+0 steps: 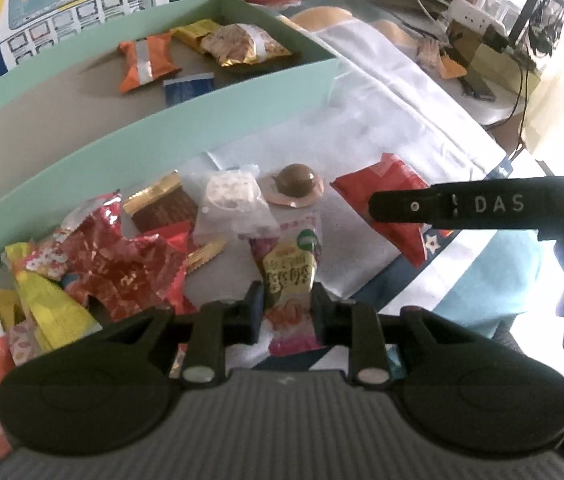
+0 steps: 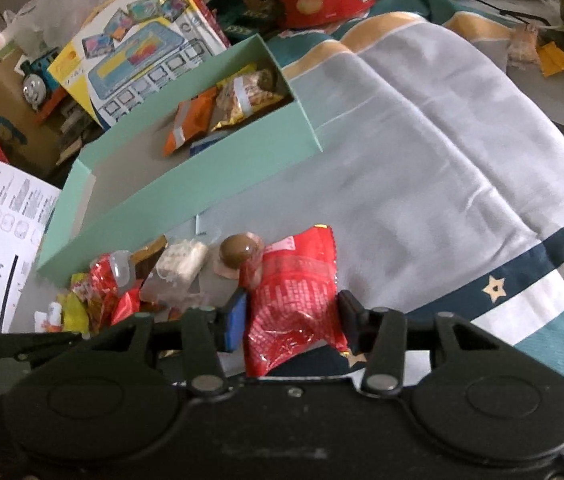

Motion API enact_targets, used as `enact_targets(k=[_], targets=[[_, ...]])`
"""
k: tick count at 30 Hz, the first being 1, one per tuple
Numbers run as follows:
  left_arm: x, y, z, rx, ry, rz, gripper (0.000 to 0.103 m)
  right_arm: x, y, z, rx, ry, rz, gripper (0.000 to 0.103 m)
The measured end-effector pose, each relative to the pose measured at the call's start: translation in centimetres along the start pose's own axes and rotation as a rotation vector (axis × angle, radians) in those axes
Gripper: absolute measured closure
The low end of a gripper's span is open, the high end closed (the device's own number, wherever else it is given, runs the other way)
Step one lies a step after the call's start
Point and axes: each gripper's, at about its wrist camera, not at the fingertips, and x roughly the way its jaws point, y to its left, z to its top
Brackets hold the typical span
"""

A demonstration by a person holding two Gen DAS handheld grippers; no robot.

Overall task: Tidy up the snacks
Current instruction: 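Grasp pink candy pack with left tool while right tool grasps red bag, then place pink candy pack in green box with left tool while right places red bag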

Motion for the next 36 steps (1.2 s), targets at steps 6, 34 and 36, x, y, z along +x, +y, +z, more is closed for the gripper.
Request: enact_targets(k=[6,34,36], targets=[[-1.6,0.3,-0.1,-0.032,-0.025,-0.044,0.079,-1.1,0.1,-0.1,0.004,-0.019,0.006,0.056],[-3.9,14.2,10.1,-0.234,-0.178,0.114,0.079,6.6,12.1,12.0,-0.114,-0.014,0.140,0.056],[-2.5,14.6,10.3,-0.235,-0.151,0.130,0.078,8.0,12.7,12.2,-0.123,0.005,0.133,0.056]])
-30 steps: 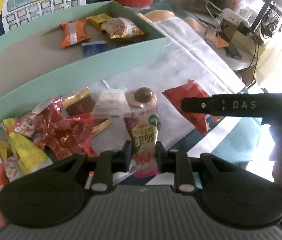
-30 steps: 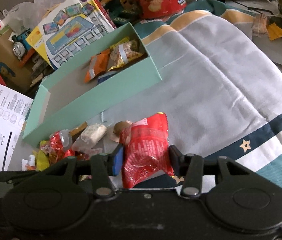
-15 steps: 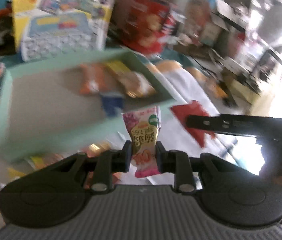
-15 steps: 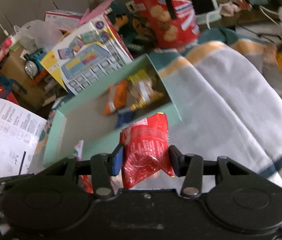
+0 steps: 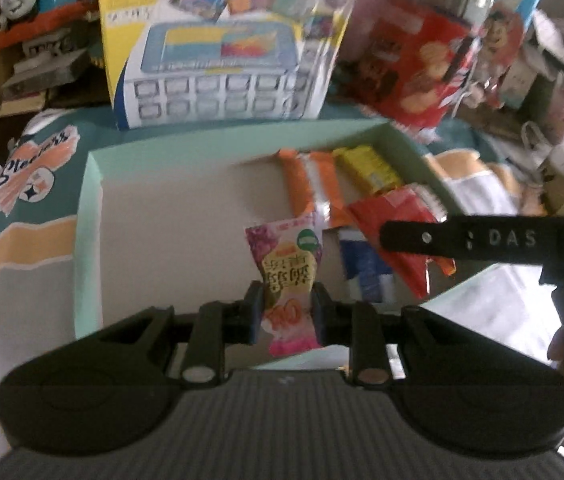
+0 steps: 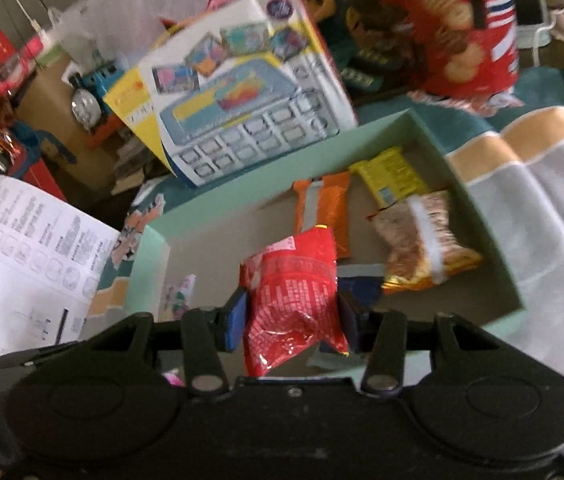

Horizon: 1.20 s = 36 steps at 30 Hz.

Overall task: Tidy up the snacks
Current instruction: 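Place pink candy pack in green box with left tool while right places red bag, then grasp orange chip packet with left tool while right tool grasps yellow stick snack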

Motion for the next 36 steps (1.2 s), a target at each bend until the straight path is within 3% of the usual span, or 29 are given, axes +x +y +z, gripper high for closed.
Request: enact_targets(k=[4,6,8,9,22,36], targets=[[2.1,0.4,0.3,-0.009,0.034,0.007,0.075,2.5,0.6,0.5,-0.017,0.026,-0.011,0.055],[2.7,0.4,0.3,-0.012,0.042,0.021,0.060,3.1,0.7,0.8,-0.029,0.026,-0.015,0.047],[2.7,0.5,0.4,-0.010,0.029,0.045,0.010,3.0,0.7,1.2,-0.024,0.020,-0.017,0.008],[2.6,0.5,0.3,-0.008,0.013,0.063,0.002,2.7,0.6,1.2,-0.019,0.005,-0.015,0.000],[-1.8,1.6,-1.5,-0.022,-0.015,0.111,0.000,-2.2,0.2,-1.3,0.009,-0.022,-0.034,0.000],[-7.5,5.4,-8.2,-0.075,0.008,0.170,0.000,-5.8,2.9,-7.3,0.003,0.007,0.012,0.000]])
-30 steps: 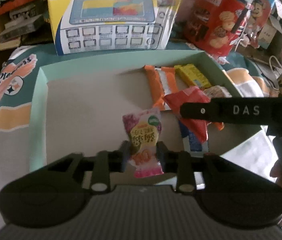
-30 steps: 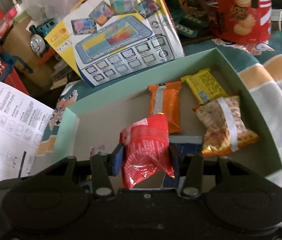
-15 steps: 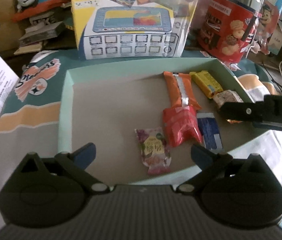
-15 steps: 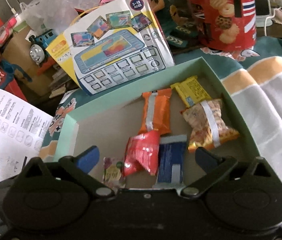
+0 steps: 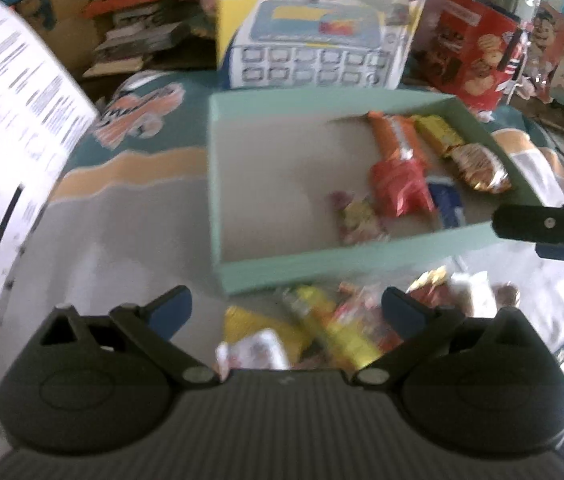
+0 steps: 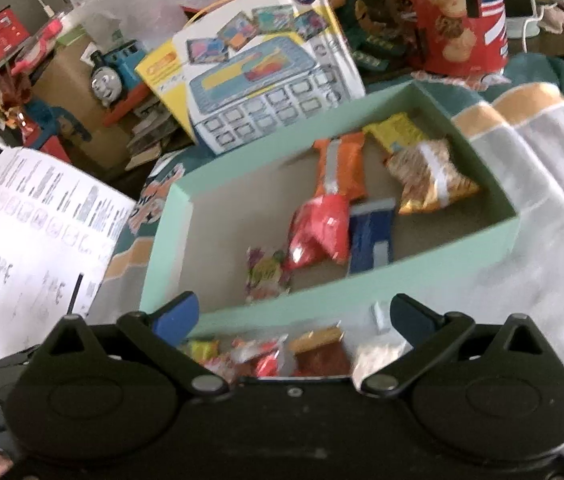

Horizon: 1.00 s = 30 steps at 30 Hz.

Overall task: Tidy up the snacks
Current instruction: 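Grasp orange chip packet with left tool while right tool grasps yellow stick snack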

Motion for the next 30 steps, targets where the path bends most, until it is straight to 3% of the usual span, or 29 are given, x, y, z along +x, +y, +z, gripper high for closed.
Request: enact_targets(k=[6,11,12,14,19,20,22,23,24,27,30], targets=[[-0.4,2.2,-3.3,-0.043,0.043,0.029,0.000,0.4,0.9,-2.6,0.020,0.046,0.049,0.000],[0.2,2.8,-4.8,-0.047,0.054,0.064,0.000,0.6,1.8,-4.0,-0.019,0.062,0.033,0.000],[0.3,2.8,-4.9,-0.044,0.053,0.066,0.002,0.5,1.9,-4.1,-0.023,0.058,0.024,0.000],[0.7,2.7,-5.1,-0.041,0.062,0.054,0.017,0.5,2.0,-4.0,-0.025,0.053,0.011,0.001],[1.9,2.1,-5.6,-0.035,0.097,0.016,0.033,0.6,2.5,-3.8,-0.045,0.057,-0.003,0.026],[2.1,2.0,-5.8,-0.031,0.101,0.008,0.044,0.6,2.8,-3.8,-0.057,0.057,0.004,0.033],[2.0,2.1,-6.3,-0.022,0.079,0.013,0.051,0.8,3.4,-3.7,-0.081,0.063,0.023,0.047],[1.8,2.4,-6.4,-0.026,0.066,-0.004,0.066,1.0,3.9,-3.8,-0.095,0.073,0.037,0.051],[1.5,2.8,-6.4,-0.036,0.053,-0.008,0.069,1.3,4.5,-3.9,-0.111,0.087,0.051,0.058],[1.4,4.8,-6.5,-0.100,0.062,-0.071,0.069,2.4,6.0,-4.4,-0.156,0.124,0.073,0.065],[1.3,6.1,-6.9,-0.125,0.061,-0.060,0.069,3.8,7.4,-4.8,-0.205,0.150,0.065,0.066]])
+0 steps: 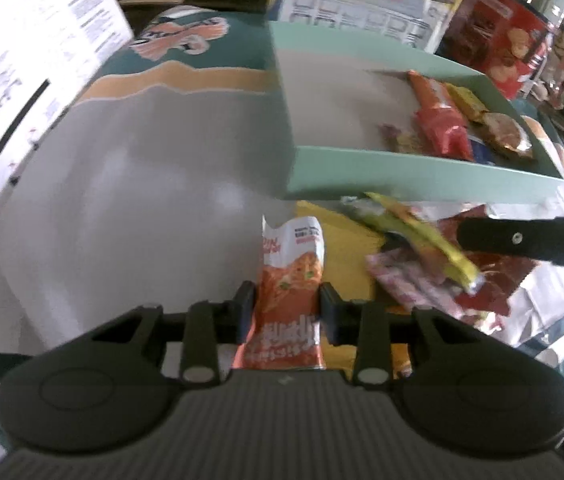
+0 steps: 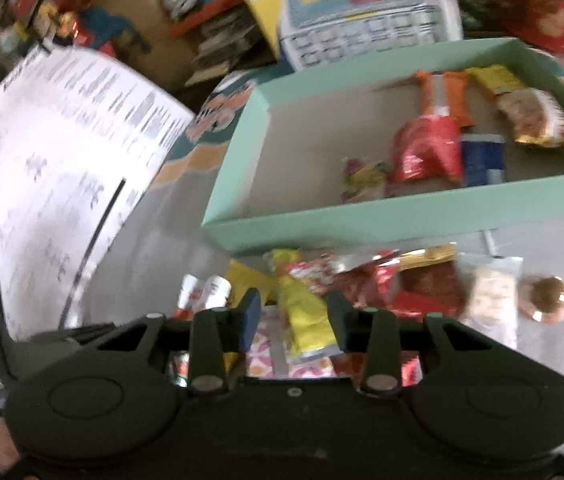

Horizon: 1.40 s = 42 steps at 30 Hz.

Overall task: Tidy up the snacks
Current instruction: 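Grasp orange chip packet with left tool while right tool grasps yellow stick snack, then place orange chip packet in green box with left tool while right places yellow stick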

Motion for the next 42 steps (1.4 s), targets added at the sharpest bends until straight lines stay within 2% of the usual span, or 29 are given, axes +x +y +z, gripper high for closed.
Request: enact_targets(k=[4,11,15,21,24,26,29,37,42], targets=[[-0.3,1.5,-0.4,-0.034,0.003,-0.021,0.069,2.0,0.7,0.1,-0.028,0.045,-0.016,0.066],[0.0,4.0,-0.4,-0.097,0.001,-0.010,0.069,3.8,3.8,2.2,-0.143,0.014,-0.033,0.066],[0.6,4.5,-0.5,-0.104,0.013,-0.011,0.068,6.1,4.1,3.1,-0.149,0.041,-0.063,0.073],[1.0,5.2,-0.5,-0.114,0.011,-0.031,0.064,9.2,3.2,2.7,-0.128,0.113,-0.076,0.073],[1.3,5.1,-0.3,-0.106,0.008,-0.025,0.064,9.3,3.1,2.8,-0.115,0.095,-0.072,0.073],[1.3,4.9,-0.2,-0.101,0.003,-0.018,0.065,9.5,3.2,2.8,-0.122,0.085,-0.082,0.078],[1.3,4.9,0.0,-0.114,0.000,-0.009,0.069,9.1,3.3,2.7,-0.109,0.077,-0.074,0.079],[-0.7,4.4,1.5,-0.094,-0.046,-0.024,0.069,6.0,3.4,2.8,-0.074,0.062,0.033,0.078],[-2.5,3.6,3.7,-0.068,-0.095,-0.026,0.069,3.0,3.3,4.4,-0.053,0.002,0.095,0.078]])
